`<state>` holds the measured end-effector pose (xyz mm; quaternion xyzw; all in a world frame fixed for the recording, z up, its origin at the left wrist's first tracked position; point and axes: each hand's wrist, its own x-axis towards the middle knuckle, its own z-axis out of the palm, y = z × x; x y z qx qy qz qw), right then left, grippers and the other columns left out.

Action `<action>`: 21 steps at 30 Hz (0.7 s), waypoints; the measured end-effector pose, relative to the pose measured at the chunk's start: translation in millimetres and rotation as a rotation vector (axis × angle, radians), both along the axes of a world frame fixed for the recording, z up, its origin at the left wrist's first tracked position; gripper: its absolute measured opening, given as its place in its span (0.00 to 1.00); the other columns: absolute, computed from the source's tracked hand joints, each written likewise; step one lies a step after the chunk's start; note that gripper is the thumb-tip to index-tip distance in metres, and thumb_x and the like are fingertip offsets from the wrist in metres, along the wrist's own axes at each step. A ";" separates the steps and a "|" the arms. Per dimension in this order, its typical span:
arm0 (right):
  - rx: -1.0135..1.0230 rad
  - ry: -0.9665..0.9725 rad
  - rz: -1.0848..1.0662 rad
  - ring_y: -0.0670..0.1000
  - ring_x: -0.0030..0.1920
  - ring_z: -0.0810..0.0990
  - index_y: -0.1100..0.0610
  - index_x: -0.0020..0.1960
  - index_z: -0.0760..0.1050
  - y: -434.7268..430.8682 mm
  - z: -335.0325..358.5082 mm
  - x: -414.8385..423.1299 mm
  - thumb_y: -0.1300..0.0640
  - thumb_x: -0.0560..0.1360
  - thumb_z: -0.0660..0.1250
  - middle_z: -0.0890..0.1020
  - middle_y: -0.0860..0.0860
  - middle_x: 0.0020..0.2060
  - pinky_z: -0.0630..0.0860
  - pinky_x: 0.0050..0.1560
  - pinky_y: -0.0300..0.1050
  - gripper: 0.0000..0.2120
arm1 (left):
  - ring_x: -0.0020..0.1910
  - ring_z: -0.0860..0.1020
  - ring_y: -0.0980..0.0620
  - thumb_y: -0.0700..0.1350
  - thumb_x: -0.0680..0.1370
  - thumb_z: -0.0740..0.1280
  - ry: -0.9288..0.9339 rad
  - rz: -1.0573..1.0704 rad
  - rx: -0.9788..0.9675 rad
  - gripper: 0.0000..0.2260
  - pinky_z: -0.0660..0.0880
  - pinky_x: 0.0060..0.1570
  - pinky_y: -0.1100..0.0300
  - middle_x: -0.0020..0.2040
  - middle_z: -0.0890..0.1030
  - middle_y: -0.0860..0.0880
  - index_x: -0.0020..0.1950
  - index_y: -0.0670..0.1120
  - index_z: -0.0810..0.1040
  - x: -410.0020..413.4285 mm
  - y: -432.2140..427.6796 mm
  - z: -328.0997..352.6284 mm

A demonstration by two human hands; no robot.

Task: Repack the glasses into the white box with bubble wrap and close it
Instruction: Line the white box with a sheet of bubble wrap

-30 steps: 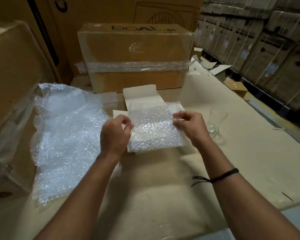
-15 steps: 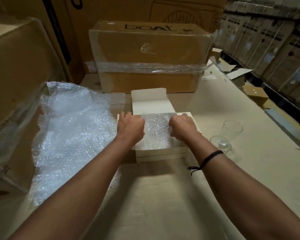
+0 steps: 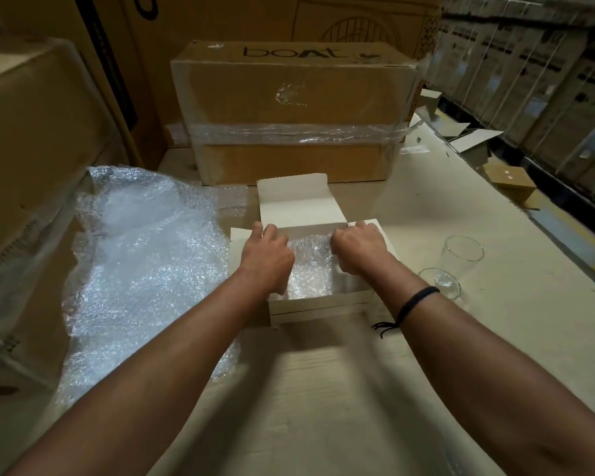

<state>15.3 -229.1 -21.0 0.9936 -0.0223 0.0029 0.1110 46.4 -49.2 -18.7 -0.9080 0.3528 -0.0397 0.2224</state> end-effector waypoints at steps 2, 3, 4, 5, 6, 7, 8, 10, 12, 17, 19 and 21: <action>0.023 -0.078 -0.011 0.58 0.52 0.77 0.53 0.55 0.78 1.9 3.8 -3.7 0.63 0.73 0.64 0.81 0.53 0.50 0.68 0.45 0.47 0.13 | 0.67 0.65 0.43 0.67 0.69 0.69 0.005 0.013 0.026 0.31 0.55 0.67 0.40 0.65 0.74 0.47 0.63 0.48 0.77 3.0 -0.7 1.2; 0.045 -0.128 -0.003 0.58 0.51 0.77 0.54 0.54 0.79 3.0 6.5 -4.9 0.64 0.73 0.64 0.80 0.54 0.50 0.67 0.43 0.47 0.13 | 0.67 0.66 0.44 0.67 0.70 0.68 0.010 0.011 -0.002 0.29 0.55 0.67 0.40 0.65 0.75 0.48 0.62 0.48 0.77 5.4 -0.5 3.3; 0.080 -0.165 0.020 0.58 0.49 0.78 0.55 0.55 0.79 4.0 8.6 -5.8 0.66 0.72 0.64 0.79 0.55 0.49 0.68 0.42 0.47 0.13 | 0.66 0.67 0.44 0.66 0.71 0.67 0.013 0.002 -0.038 0.27 0.56 0.67 0.39 0.64 0.76 0.49 0.62 0.49 0.78 7.4 -0.7 5.8; 0.125 -0.159 0.051 0.58 0.49 0.78 0.56 0.56 0.79 5.7 10.3 -6.0 0.66 0.73 0.65 0.79 0.55 0.50 0.70 0.42 0.47 0.14 | 0.65 0.68 0.45 0.66 0.72 0.67 0.016 -0.013 -0.069 0.26 0.57 0.67 0.39 0.64 0.76 0.49 0.61 0.49 0.78 9.3 -1.8 8.3; 0.167 -0.093 0.086 0.57 0.50 0.78 0.56 0.58 0.78 7.8 10.8 -5.6 0.65 0.73 0.67 0.79 0.55 0.52 0.73 0.45 0.47 0.15 | 0.65 0.69 0.45 0.66 0.72 0.66 0.025 -0.030 -0.078 0.26 0.57 0.67 0.39 0.64 0.77 0.50 0.62 0.51 0.78 10.2 -3.8 9.7; 0.181 0.018 0.118 0.56 0.52 0.79 0.55 0.61 0.77 9.9 9.6 -5.5 0.62 0.72 0.70 0.80 0.54 0.55 0.75 0.49 0.48 0.17 | 0.65 0.69 0.46 0.67 0.71 0.66 0.047 -0.037 -0.066 0.26 0.56 0.67 0.38 0.64 0.77 0.51 0.63 0.52 0.77 9.7 -6.0 9.1; 0.155 0.135 0.141 0.55 0.55 0.79 0.54 0.63 0.75 12.2 5.5 -4.7 0.59 0.71 0.72 0.80 0.53 0.57 0.76 0.55 0.48 0.20 | 0.66 0.69 0.46 0.68 0.70 0.66 0.078 -0.035 -0.037 0.27 0.54 0.68 0.38 0.64 0.76 0.51 0.63 0.53 0.77 8.6 -8.4 6.8; 0.024 0.294 0.156 0.55 0.59 0.77 0.53 0.64 0.74 15.6 -6.5 -1.7 0.54 0.71 0.72 0.79 0.53 0.60 0.69 0.66 0.52 0.22 | 0.66 0.69 0.45 0.69 0.68 0.67 0.116 -0.005 0.048 0.28 0.51 0.68 0.38 0.63 0.77 0.51 0.62 0.54 0.77 6.7 -11.2 -2.3; -0.057 0.366 0.141 0.57 0.66 0.73 0.53 0.64 0.74 16.8 -18.4 2.0 0.50 0.73 0.69 0.78 0.55 0.62 0.55 0.73 0.59 0.21 | 0.64 0.71 0.46 0.68 0.69 0.65 0.125 0.026 0.132 0.26 0.51 0.67 0.41 0.60 0.79 0.51 0.60 0.53 0.78 6.5 -11.3 -10.5; -0.079 0.404 0.131 0.58 0.70 0.70 0.52 0.62 0.75 17.1 -16.5 5.3 0.53 0.74 0.68 0.79 0.53 0.62 0.39 0.73 0.65 0.16 | 0.61 0.74 0.47 0.72 0.68 0.65 0.149 0.056 0.148 0.30 0.54 0.66 0.43 0.60 0.79 0.49 0.59 0.51 0.78 11.8 -13.7 -8.9; -0.093 0.352 0.120 0.58 0.72 0.66 0.50 0.65 0.74 14.1 -11.3 2.0 0.54 0.72 0.70 0.78 0.53 0.63 0.37 0.70 0.70 0.22 | 0.61 0.74 0.46 0.72 0.67 0.65 0.149 0.047 0.113 0.32 0.53 0.67 0.40 0.61 0.78 0.48 0.60 0.51 0.78 14.0 -13.3 -4.7; -0.132 0.340 0.070 0.59 0.75 0.59 0.46 0.70 0.70 12.4 -8.0 -3.0 0.50 0.72 0.71 0.74 0.54 0.68 0.31 0.66 0.73 0.27 | 0.64 0.73 0.45 0.69 0.69 0.67 0.161 0.061 0.148 0.27 0.49 0.70 0.37 0.60 0.79 0.48 0.58 0.51 0.79 12.1 -10.8 -4.5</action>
